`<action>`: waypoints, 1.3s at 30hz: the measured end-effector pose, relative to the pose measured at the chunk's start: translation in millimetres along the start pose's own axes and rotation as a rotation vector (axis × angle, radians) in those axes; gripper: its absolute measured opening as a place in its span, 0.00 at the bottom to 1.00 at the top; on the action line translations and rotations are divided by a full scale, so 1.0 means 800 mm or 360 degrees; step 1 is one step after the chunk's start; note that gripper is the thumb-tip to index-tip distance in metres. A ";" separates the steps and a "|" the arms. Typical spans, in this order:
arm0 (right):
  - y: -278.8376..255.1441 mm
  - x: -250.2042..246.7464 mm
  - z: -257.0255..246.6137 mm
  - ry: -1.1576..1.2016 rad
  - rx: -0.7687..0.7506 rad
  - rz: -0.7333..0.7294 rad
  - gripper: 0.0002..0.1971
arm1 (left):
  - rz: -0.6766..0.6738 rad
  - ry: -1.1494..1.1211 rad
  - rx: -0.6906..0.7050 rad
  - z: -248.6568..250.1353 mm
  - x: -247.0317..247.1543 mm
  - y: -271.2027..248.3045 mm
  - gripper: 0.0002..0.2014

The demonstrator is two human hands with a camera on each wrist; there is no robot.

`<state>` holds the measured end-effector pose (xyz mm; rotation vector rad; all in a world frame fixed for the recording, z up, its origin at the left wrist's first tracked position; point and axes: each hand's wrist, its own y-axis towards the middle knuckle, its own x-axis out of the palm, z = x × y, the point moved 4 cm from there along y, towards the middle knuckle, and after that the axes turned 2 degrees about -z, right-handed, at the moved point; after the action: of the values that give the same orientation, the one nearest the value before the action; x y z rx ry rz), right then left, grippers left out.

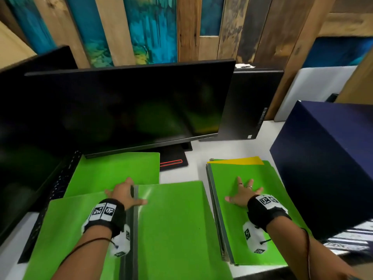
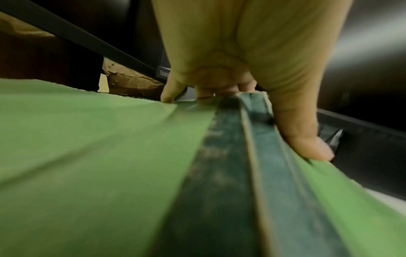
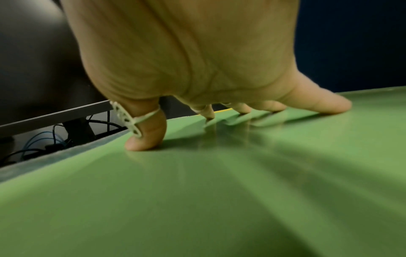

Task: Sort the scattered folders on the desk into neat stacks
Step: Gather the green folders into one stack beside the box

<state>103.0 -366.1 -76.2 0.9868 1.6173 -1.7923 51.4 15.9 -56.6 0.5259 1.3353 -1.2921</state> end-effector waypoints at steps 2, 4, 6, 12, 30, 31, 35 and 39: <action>-0.004 0.000 -0.002 -0.0005 -0.0022 0.0041 0.51 | 0.0078 -0.0267 0.0103 0.011 -0.021 -0.004 0.29; -0.008 -0.001 -0.008 0.0008 -0.0072 0.0081 0.50 | 0.0154 -0.0422 0.0233 0.028 -0.044 -0.015 0.24; -0.014 -0.008 -0.017 0.0085 -0.0145 0.0139 0.48 | 0.0262 -0.0502 0.0418 0.051 -0.071 -0.033 0.20; -0.096 -0.053 -0.084 0.1011 -0.0875 0.0308 0.37 | 0.0537 -0.0867 0.1113 0.104 -0.155 -0.098 0.24; -0.125 -0.136 -0.120 0.2390 -0.1465 0.0360 0.43 | 0.0435 -0.2232 0.1922 0.163 -0.250 -0.224 0.23; -0.125 -0.146 -0.103 0.2453 -0.1403 0.0496 0.42 | 0.0459 -0.2095 0.1773 0.162 -0.249 -0.214 0.25; -0.113 -0.164 -0.021 0.2376 -0.0924 0.0847 0.50 | 0.0056 -0.1207 0.1464 0.185 -0.188 -0.178 0.42; -0.088 -0.140 0.055 0.1828 -0.0286 0.0970 0.47 | -0.0291 -0.1122 0.1203 0.229 -0.090 -0.154 0.45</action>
<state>106.4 -409.0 56.3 2.3266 1.6674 -0.6053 34.1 -154.7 99.6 0.3881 0.2873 -1.9048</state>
